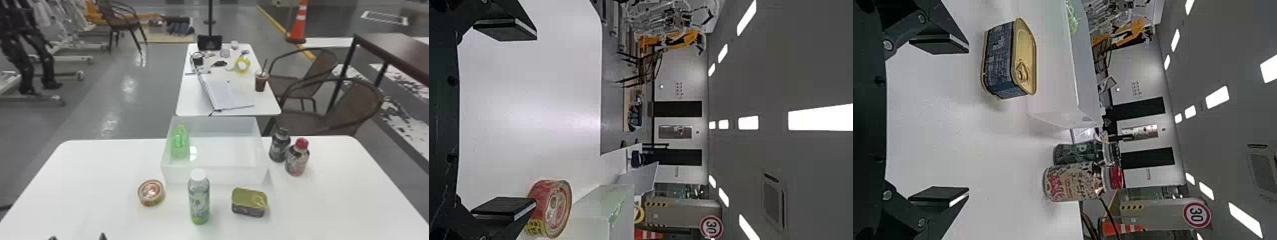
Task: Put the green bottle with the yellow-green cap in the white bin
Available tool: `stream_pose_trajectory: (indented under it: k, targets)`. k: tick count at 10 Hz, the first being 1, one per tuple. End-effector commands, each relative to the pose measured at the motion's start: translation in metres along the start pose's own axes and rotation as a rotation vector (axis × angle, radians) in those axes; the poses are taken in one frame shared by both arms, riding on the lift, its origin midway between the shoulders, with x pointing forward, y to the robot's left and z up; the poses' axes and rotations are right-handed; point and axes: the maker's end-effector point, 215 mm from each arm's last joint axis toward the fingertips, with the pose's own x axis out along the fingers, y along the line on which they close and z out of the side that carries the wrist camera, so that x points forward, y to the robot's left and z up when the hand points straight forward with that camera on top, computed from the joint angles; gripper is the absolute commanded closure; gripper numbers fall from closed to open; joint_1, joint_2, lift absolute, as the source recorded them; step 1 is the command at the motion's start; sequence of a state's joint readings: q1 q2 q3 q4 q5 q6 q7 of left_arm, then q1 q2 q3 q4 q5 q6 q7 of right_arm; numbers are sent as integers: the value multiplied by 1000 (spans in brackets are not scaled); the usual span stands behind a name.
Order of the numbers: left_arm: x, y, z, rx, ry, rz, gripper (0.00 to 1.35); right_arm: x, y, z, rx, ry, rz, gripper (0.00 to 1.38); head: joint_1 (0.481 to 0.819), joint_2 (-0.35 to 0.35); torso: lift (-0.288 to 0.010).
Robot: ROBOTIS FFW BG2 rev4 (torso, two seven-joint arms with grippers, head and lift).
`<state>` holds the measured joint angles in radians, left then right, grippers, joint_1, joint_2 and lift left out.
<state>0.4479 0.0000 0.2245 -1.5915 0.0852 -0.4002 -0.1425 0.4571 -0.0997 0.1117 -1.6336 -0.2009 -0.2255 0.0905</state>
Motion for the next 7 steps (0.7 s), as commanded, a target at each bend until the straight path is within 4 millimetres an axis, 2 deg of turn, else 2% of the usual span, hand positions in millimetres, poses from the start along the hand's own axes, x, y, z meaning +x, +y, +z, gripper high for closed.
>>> stream_pose_trajectory:
  k: [1, 7]
  targets:
    - [0, -2, -1, -9, 2, 0, 128, 0, -1, -1, 0, 1, -1, 271, 549, 0, -100]
    - [4, -11, -1, -25, 0, -12, 128, 0, 0, 0, 2, 1, 0, 271, 549, 0, -100]
